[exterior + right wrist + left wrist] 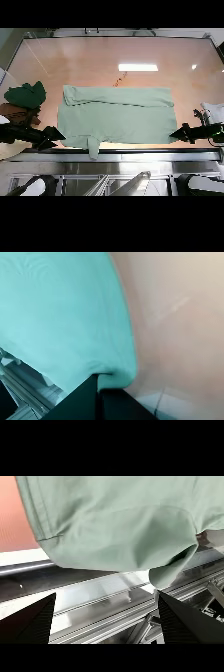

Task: Fold the shirts.

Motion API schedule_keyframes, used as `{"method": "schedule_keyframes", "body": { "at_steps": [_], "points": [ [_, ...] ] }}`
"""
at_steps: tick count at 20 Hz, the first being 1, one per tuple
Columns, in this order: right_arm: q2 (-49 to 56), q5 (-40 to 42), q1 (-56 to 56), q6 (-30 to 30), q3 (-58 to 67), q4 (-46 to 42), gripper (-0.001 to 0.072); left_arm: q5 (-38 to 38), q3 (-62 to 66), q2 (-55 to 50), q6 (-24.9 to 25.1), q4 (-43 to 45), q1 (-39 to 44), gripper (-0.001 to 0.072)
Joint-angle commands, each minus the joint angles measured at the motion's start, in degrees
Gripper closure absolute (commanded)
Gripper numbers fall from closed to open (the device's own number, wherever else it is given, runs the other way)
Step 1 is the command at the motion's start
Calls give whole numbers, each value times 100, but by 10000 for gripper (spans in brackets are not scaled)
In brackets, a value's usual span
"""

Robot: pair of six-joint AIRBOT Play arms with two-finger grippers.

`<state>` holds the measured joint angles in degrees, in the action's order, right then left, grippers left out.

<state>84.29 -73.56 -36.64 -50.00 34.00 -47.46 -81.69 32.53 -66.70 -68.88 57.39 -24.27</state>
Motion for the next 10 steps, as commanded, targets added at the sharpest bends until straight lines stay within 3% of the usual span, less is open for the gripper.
{"method": "schedule_keyframes", "body": {
  "at_steps": [1,6,8,10],
  "points": [
    [13,92,33,74,-2,136,693,369,-402,-417,-50,87,-2,13],
    [13,24,33,76,-2,216,692,1217,-507,-1207,1102,-1370,2,15],
    [11,-22,33,76,-2,221,692,1287,-507,-1384,1604,-1932,2,243],
    [11,-42,33,76,-2,232,692,1255,-507,-1491,1731,-2037,2,287]
  ]
}}
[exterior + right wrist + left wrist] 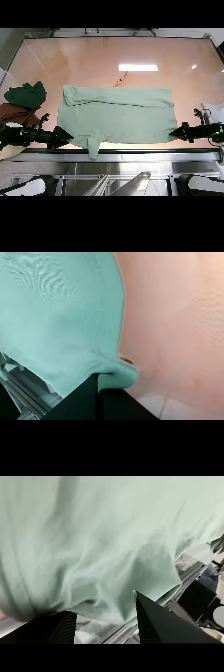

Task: Fold the shirts.

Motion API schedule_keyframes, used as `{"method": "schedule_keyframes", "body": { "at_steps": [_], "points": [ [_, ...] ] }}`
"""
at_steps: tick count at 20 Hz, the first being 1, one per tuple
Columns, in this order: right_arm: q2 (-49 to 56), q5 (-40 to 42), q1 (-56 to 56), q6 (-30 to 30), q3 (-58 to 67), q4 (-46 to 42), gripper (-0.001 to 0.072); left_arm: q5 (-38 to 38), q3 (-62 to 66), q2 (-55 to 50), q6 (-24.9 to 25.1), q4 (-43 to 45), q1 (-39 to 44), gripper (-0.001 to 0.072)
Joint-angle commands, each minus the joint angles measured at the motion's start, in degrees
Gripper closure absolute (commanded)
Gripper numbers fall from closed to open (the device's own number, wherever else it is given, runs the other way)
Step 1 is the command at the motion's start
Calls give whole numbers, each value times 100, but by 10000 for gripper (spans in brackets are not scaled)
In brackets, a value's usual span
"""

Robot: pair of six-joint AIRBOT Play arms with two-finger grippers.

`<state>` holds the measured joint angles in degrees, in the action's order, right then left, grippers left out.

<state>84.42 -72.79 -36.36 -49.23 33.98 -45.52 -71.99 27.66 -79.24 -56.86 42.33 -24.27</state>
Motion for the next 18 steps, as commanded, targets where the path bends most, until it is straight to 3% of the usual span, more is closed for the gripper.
{"method": "schedule_keyframes", "body": {
  "at_steps": [1,2,3,5,8,12,18],
  "points": [
    [-2,-162,4,0,0,37,692,203,-20,-275,551,-514,2,363],
    [-2,-262,4,2,7,35,692,44,-22,-282,649,-487,2,547],
    [-15,-372,-2,-2,17,35,693,-133,-22,-275,654,-496,0,635],
    [-144,-658,-37,-11,26,7,694,-503,-24,-192,643,-481,-4,685],
    [-415,-1172,-396,-286,173,-170,694,-935,-26,269,337,-439,-2,689],
    [-719,-1344,-721,-332,190,-138,694,-973,-22,1139,-52,-442,-4,689],
    [-719,-1633,-651,133,695,2094,694,-1401,1115,1115,-133,-800,-2,681]
  ]
}}
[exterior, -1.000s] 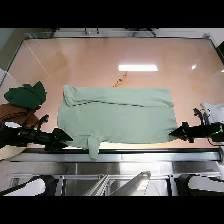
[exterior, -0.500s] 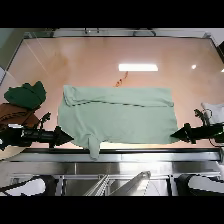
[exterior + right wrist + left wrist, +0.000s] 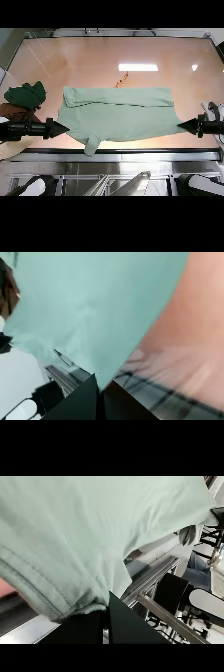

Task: Fold the shirts.

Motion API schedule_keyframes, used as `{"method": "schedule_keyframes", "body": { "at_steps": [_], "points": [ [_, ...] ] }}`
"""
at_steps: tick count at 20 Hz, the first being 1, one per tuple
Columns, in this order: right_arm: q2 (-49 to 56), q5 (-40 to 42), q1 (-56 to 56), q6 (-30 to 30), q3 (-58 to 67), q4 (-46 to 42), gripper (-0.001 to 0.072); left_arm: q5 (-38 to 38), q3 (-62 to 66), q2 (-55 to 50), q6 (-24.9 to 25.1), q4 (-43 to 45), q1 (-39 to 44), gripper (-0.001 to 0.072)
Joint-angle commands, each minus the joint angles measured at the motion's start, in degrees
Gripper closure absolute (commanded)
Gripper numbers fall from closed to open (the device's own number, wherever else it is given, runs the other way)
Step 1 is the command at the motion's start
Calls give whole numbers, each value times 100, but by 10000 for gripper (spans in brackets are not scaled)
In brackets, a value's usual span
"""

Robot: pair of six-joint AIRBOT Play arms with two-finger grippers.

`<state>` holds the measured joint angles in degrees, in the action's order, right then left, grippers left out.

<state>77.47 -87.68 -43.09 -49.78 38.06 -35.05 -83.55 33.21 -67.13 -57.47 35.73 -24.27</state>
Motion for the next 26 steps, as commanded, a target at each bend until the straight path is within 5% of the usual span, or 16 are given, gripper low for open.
{"method": "schedule_keyframes", "body": {
  "at_steps": [1,6,12,19,20,21,22,23,25,26],
  "points": [
    [-22,0,144,190,415,1117,694,-310,833,-348,-70,-140,-2,682],
    [826,1381,1213,313,1241,1377,694,-302,2319,-1958,-114,-507,0,681],
    [2557,1873,1823,304,2463,1434,693,-380,4607,-3991,-487,-723,321,682],
    [2855,2341,2175,807,2662,1414,693,-511,6470,-5490,-767,-728,697,679],
    [2846,2334,2164,802,2664,1381,693,-533,6690,-5595,-841,-726,699,646],
    [2815,2321,2157,802,2664,1292,693,-560,6902,-5668,-933,-726,697,455],
    [2769,2315,2157,798,2671,1167,693,-612,7110,-5718,-1073,-723,682,413],
    [2695,2286,2157,787,2677,1045,661,-728,7313,-5744,-1110,-721,632,412],
    [2428,2151,2061,612,2787,699,335,-1036,7737,-5740,-1353,-723,538,412],
    [2256,2052,1976,520,2940,433,335,-1180,7997,-5737,-1545,-728,468,412]
  ]
}}
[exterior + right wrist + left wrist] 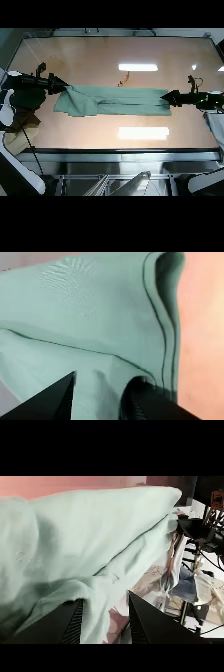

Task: Fold the shirts.

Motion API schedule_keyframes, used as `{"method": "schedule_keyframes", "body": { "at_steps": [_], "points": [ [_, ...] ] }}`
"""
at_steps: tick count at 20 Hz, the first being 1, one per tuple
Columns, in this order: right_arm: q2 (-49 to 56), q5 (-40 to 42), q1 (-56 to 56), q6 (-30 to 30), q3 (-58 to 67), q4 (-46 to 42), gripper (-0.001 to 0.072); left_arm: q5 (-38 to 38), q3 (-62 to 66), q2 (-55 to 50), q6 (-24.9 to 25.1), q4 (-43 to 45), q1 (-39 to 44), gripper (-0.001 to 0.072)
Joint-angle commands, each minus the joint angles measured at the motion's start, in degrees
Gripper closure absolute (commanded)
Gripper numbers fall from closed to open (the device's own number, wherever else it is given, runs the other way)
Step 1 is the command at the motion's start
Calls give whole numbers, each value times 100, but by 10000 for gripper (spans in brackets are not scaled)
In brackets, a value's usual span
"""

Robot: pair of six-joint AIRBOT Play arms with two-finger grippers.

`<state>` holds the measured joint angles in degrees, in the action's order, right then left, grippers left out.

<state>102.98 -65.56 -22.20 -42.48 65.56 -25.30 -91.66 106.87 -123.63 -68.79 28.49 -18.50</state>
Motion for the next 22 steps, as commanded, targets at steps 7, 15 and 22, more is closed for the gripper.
{"method": "schedule_keyframes", "body": {
  "at_steps": [7,15,22],
  "points": [
    [-531,-542,-372,-2096,787,-2944,97,105,813,249,-968,-22,-186,413],
    [363,-525,317,-1725,789,-1569,147,-278,625,369,-713,-4,411,708],
    [651,-940,566,-922,916,-352,694,109,654,267,-719,1051,2050,708]
  ]
}}
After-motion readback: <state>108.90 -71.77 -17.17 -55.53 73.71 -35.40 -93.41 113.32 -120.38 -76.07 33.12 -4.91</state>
